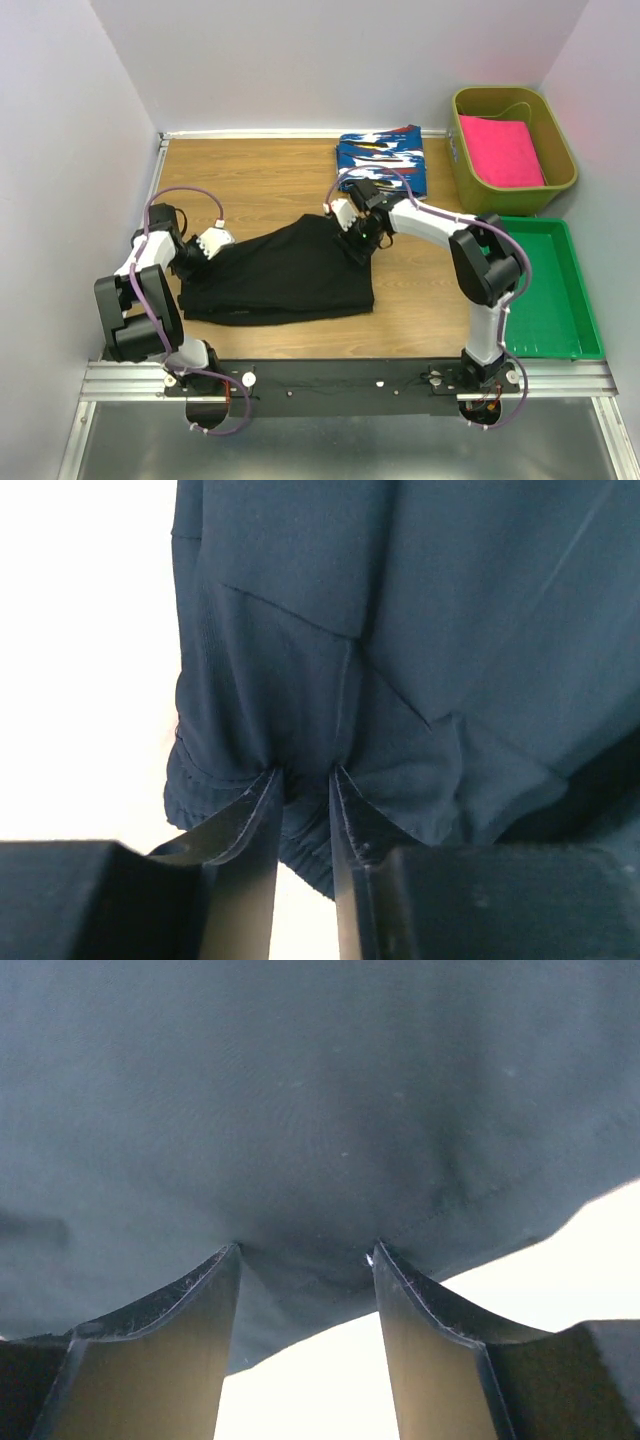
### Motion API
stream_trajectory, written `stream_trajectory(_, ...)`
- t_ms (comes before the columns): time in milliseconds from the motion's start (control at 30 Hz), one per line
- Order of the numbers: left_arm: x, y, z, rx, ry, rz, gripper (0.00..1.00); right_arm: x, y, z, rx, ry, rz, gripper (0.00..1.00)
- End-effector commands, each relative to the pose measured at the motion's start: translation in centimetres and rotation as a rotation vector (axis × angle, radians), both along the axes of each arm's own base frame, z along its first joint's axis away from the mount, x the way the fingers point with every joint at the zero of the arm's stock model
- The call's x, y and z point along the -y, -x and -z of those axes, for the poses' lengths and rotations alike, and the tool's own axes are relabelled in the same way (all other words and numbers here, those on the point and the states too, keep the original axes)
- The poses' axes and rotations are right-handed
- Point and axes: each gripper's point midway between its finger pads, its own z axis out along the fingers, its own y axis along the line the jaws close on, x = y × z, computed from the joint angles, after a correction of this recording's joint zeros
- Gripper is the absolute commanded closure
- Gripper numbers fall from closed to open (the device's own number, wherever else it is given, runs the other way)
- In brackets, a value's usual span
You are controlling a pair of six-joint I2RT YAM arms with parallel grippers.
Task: Fold and stack the mixed laundry pile
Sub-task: Fold the shorts at the center of the board.
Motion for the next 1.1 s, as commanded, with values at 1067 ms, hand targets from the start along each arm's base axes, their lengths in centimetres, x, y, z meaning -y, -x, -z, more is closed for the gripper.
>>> stream_trajectory(1067, 3.3, -7.0, 3.0, -0.026, -0.108, 0.001, 0.94, 0.2, -0.2, -4.7, 0.037, -0.040, 0.061, 0.35)
